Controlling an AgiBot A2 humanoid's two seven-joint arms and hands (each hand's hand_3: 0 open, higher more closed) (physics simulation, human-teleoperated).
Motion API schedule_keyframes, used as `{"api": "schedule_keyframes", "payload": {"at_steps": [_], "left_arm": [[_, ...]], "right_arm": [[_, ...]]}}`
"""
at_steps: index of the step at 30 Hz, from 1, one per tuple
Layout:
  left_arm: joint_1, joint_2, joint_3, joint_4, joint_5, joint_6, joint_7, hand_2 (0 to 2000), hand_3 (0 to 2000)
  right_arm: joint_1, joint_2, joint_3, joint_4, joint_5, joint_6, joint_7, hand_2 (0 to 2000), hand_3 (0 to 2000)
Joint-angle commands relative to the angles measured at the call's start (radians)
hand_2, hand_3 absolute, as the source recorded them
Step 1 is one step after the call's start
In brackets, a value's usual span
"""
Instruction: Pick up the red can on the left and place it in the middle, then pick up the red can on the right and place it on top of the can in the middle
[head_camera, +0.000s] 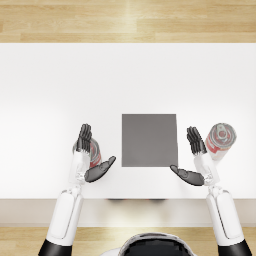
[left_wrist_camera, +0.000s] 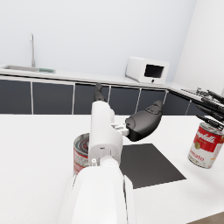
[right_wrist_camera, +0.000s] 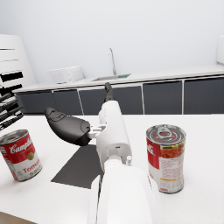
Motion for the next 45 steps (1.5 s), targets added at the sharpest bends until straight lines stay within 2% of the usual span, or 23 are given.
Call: {"api": "schedule_keyframes", "payload": {"at_steps": [1,19,20,22,24,27,32,40,45], "left_arm": [[0.000,0.000,0.000,0.000,0.000,0.000,0.000,0,0],[0.000,0.000,0.000,0.000,0.000,0.000,0.000,0,0],[0.002,0.001,0.030,0.016,0.000,0.000,0.000,0,0],[-0.019,-0.003,-0.012,-0.017,0.000,-0.049,-0.049,0,0],[-0.056,-0.013,-0.067,-0.057,0.000,-0.074,-0.074,0,0],[-0.116,-0.021,-0.147,-0.123,0.088,-0.091,-0.091,0,0],[-0.189,-0.015,-0.253,-0.145,0.299,-0.099,-0.099,0,0],[-0.233,-0.004,-0.215,0.052,0.374,-0.101,-0.100,0,0],[-0.218,0.010,-0.185,0.195,0.379,-0.101,-0.101,0,0]], "right_arm": [[0.000,0.000,0.000,0.000,0.000,0.000,0.000,0,0],[0.000,0.000,0.000,0.000,0.000,0.000,0.000,0,0],[0.002,-0.001,0.030,-0.016,0.000,0.000,0.000,0,0],[0.004,-0.009,0.001,0.014,0.000,-0.048,0.049,0,0],[-0.006,-0.010,-0.053,0.058,0.000,-0.073,0.074,0,0],[-0.027,-0.013,-0.147,0.101,0.133,-0.090,0.091,0,0],[-0.050,-0.021,-0.272,0.084,0.344,-0.098,0.099,0,0],[-0.066,-0.035,-0.341,-0.058,0.419,-0.100,0.101,0,0],[-0.059,-0.045,-0.304,-0.218,0.424,-0.100,0.101,0,0]]}}
